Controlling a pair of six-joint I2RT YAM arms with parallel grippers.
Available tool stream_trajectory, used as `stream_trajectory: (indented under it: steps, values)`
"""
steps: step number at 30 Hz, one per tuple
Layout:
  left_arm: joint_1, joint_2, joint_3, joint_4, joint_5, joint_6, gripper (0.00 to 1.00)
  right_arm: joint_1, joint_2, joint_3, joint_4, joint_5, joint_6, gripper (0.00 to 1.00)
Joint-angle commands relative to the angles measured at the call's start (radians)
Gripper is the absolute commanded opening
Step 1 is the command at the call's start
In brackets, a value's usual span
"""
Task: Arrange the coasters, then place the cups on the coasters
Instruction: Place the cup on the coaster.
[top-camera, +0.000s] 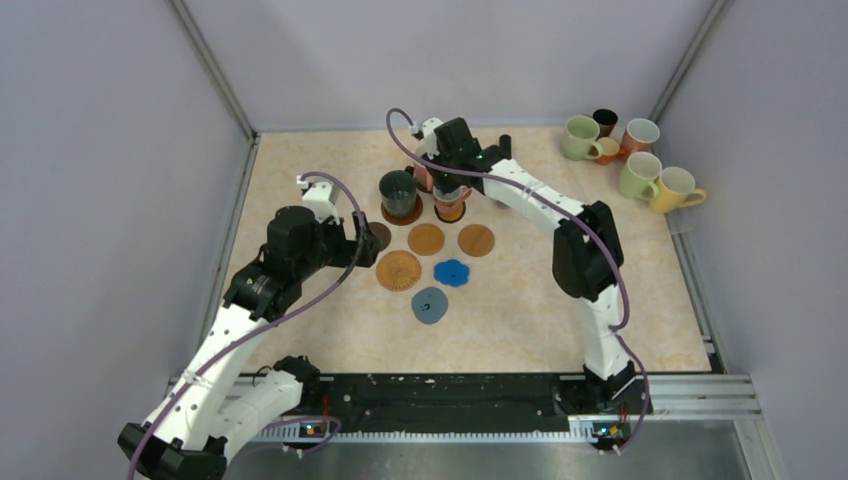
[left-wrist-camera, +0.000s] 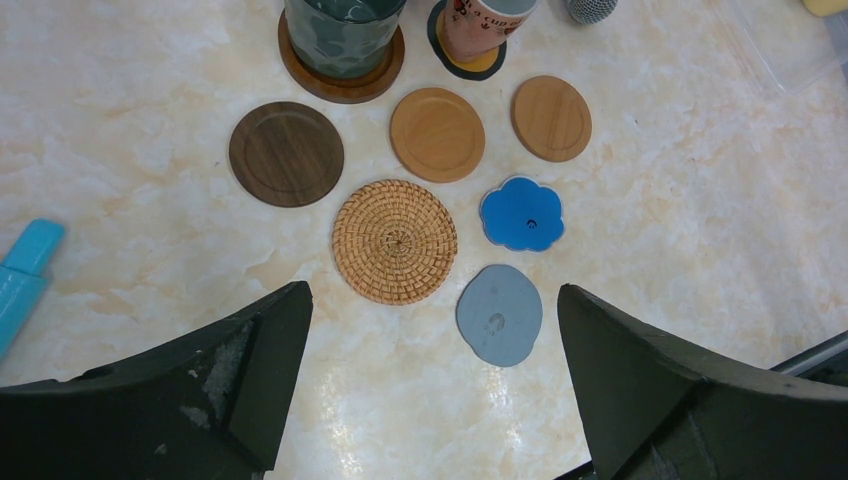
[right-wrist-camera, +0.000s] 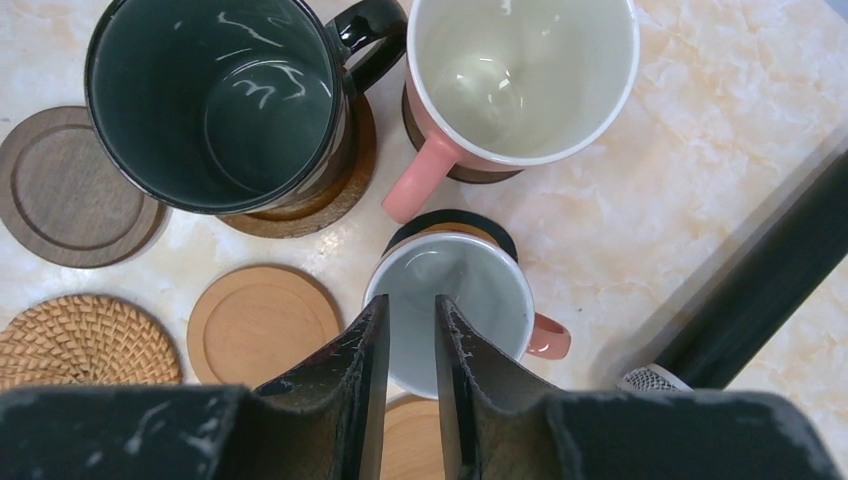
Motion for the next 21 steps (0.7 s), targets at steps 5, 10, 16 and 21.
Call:
stream_trajectory:
  steps: [5,10,16,21]
  values:
    - [0.005,-0.025,0.005,0.024,-0.003,0.010,0.98,-0.029,-0.205,-0.065,0.020,0.047,0.078,0.24]
    - [0.004,-0.030,0.005,0.028,0.007,0.008,0.98,-0.065,-0.286,-0.189,0.071,0.055,0.089,0.30]
    - [0.005,-0.033,0.002,0.029,0.010,0.008,0.98,-0.065,-0.274,-0.234,0.127,0.089,0.162,0.45]
    - [0.004,-0.038,0.000,0.029,0.009,0.008,0.98,-0.092,-0.231,-0.205,0.140,0.280,0.175,0.56]
